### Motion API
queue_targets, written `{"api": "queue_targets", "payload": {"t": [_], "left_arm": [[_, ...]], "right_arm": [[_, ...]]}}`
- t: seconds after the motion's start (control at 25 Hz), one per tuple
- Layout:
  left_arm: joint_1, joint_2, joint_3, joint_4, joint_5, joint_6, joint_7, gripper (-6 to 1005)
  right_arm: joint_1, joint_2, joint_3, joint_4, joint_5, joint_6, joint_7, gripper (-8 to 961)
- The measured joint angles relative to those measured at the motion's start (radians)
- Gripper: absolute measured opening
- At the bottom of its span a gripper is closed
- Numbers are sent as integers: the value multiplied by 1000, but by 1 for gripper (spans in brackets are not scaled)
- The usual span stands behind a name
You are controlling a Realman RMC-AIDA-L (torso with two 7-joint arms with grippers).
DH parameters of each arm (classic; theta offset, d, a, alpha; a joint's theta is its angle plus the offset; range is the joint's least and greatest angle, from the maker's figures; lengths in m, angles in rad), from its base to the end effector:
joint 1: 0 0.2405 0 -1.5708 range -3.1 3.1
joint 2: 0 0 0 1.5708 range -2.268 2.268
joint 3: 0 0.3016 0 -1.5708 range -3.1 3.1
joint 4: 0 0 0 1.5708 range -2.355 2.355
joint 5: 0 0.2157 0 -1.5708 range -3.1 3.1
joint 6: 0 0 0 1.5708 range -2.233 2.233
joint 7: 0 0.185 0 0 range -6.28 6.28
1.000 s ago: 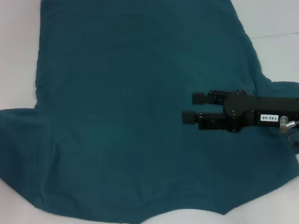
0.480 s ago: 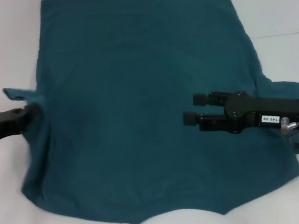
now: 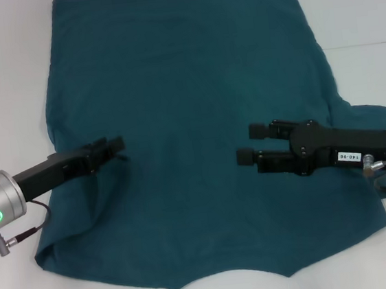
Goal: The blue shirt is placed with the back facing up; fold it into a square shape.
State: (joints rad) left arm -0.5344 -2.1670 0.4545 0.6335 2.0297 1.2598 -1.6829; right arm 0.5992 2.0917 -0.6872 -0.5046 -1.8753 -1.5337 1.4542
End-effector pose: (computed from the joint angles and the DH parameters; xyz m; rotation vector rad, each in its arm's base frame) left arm -0.3189 0.4037 -0.0623 -2.2035 -1.2206 -0.7978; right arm 0.2495 0.3809 -0.0773 -2.6752 0.8185 0.9528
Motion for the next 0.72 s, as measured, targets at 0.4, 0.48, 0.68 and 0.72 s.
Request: {"api": "queue_targets", "payload": {"t": [0.4,0.48,0.68,0.72], "left_arm": [[16,3,-1,6,-35,23,30,559],[18,3,-1,6,-35,-19,36,599],[17,1,1,-10,-36,-190,37,801],[15,0,2,-15,-36,-215,37,846]], "right_arm": [[-4,-2,0,0,3,-3,0,852],[-4,-3,0,0,3,-3,0,852],[-4,-3,0,0,4,-2,0,852],[-4,-3,0,0,4,-2,0,852]]}}
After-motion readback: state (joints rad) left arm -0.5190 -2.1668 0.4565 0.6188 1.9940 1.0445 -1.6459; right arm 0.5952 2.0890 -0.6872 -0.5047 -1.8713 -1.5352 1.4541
